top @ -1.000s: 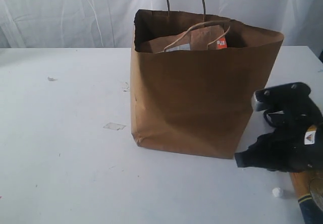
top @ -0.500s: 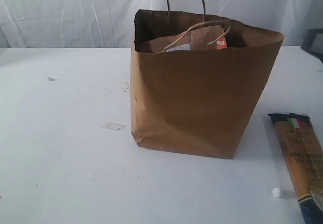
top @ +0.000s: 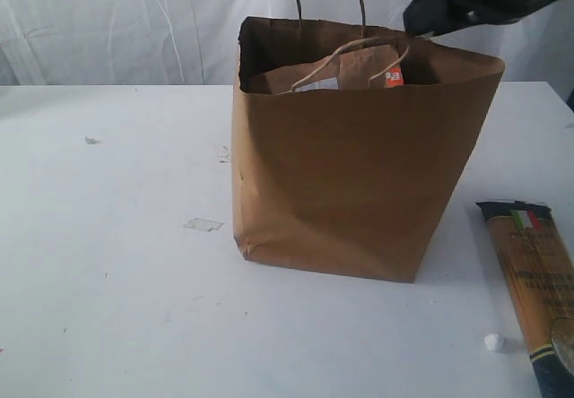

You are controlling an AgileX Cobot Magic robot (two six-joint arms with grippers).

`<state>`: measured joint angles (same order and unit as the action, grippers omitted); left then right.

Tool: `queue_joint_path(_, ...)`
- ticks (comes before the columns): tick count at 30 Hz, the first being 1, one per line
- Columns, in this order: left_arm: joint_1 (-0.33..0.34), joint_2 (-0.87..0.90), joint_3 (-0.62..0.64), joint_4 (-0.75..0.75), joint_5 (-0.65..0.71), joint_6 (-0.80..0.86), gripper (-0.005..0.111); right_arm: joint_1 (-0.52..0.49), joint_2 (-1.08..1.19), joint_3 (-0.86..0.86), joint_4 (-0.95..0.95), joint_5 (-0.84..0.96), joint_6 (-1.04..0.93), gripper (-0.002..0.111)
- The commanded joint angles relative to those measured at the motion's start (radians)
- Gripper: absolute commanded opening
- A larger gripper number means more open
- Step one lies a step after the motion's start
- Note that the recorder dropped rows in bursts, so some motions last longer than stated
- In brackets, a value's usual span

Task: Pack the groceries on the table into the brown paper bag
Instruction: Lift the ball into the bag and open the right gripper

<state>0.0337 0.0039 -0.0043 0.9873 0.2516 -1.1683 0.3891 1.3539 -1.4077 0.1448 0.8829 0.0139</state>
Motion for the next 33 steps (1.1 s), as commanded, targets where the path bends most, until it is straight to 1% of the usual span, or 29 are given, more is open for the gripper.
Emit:
queue_joint_path(1, -0.007, -0.004, 0.004, 0.016, 0.002, -0.002, 0.000, -0.003, 0.072, -0.050, -0.035, 0.008, -0.014, 0.001)
queue_joint_path(3, -0.007, -0.004, 0.004, 0.016, 0.002, -0.002, 0.000, -0.003, 0.076, -0.050, -0.065, 0.013, -0.014, 0.005)
queue_joint_path(7, -0.007, -0.004, 0.004, 0.016, 0.002, -0.002, 0.000, -0.003, 0.062, -0.050, -0.183, 0.085, -0.014, 0.018)
queue_joint_path(11, -0.007, -0.004, 0.004, 0.016, 0.002, -0.002, 0.000, -0.003, 0.032, -0.050, -0.267, 0.176, -0.014, 0.020)
queue_joint_path(15, -0.007, -0.004, 0.004, 0.016, 0.002, -0.002, 0.000, -0.003, 0.008, -0.046, -0.272, 0.203, -0.014, 0.020)
queue_joint_path(21, -0.007, -0.004, 0.004, 0.016, 0.002, -0.002, 0.000, -0.003, -0.003, -0.046, -0.268, 0.155, -0.014, 0.020)
queue_joint_path(23, -0.007, -0.004, 0.004, 0.016, 0.002, -0.002, 0.000, -0.003, -0.001, -0.046, -0.258, 0.145, -0.014, 0.023)
queue_joint_path(28, -0.007, -0.004, 0.004, 0.016, 0.002, -0.002, 0.000, -0.003, -0.001, -0.046, -0.251, 0.141, -0.014, 0.040)
queue_joint_path(30, -0.007, -0.004, 0.004, 0.016, 0.002, -0.002, 0.000, -0.003, -0.001, -0.046, -0.251, 0.141, -0.014, 0.042)
queue_joint_path(33, -0.007, -0.004, 0.004, 0.016, 0.002, -0.002, 0.000, -0.003, -0.001, -0.046, -0.251, 0.159, -0.014, 0.042)
